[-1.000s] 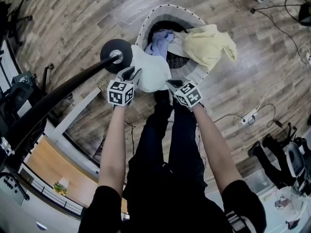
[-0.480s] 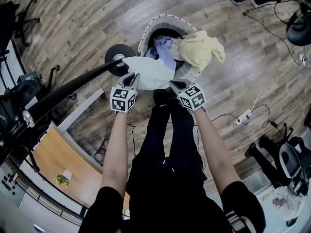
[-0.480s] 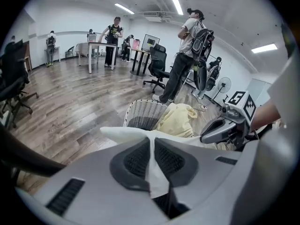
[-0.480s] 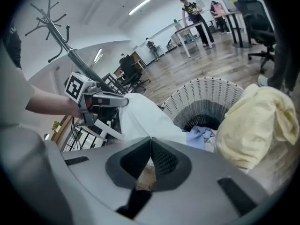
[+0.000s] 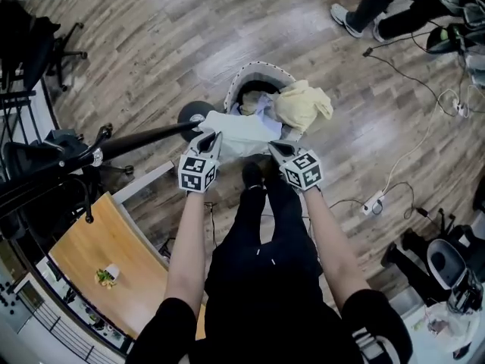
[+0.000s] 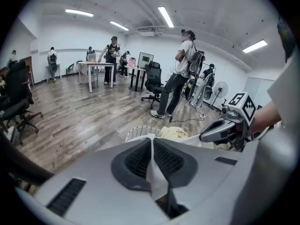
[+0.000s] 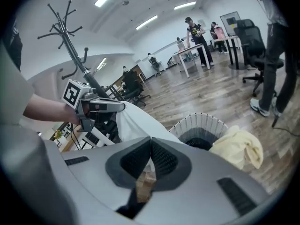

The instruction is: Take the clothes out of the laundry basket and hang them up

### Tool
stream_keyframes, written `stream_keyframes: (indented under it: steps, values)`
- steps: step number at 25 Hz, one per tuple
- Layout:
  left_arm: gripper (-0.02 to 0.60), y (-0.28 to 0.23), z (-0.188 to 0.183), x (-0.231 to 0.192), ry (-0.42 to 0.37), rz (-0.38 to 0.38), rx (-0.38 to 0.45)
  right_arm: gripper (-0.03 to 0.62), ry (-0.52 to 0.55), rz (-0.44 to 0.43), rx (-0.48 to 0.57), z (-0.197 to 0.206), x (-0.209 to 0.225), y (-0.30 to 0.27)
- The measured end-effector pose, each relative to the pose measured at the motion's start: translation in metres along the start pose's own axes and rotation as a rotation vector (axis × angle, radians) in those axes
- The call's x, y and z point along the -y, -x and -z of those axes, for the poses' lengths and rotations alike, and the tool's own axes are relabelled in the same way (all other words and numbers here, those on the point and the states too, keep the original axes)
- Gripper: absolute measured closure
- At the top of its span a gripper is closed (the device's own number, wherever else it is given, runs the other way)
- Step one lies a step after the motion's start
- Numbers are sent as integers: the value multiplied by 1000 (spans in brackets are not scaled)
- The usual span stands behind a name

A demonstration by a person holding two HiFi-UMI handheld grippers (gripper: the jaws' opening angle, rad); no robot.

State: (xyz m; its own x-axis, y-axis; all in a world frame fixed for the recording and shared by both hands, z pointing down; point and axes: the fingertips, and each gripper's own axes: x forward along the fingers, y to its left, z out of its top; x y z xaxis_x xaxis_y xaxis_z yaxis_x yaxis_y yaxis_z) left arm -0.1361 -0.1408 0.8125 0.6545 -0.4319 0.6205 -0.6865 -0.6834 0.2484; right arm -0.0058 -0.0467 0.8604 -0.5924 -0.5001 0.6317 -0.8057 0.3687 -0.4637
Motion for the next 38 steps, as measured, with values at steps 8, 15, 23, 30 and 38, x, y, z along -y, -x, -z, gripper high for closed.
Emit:
stream_keyframes:
  steps: [8, 15, 23, 30, 38]
  values:
    - [549, 57, -75, 25, -99, -16, 116, 585, 85, 66, 134, -72, -28, 60]
    - [549, 109, -133, 44, -177, -35, 232, 585, 180, 113, 235, -127, -62, 105]
    - [549, 156, -165, 64, -250, -39, 281, 585, 213, 120, 368, -170, -97, 148]
    - [551, 206, -211, 81, -260, -90, 435, 585, 339, 107, 494, -221, -131, 190]
    - [551, 238, -216, 82, -217, -216, 475, 585, 392, -16, 493, -244, -144, 187]
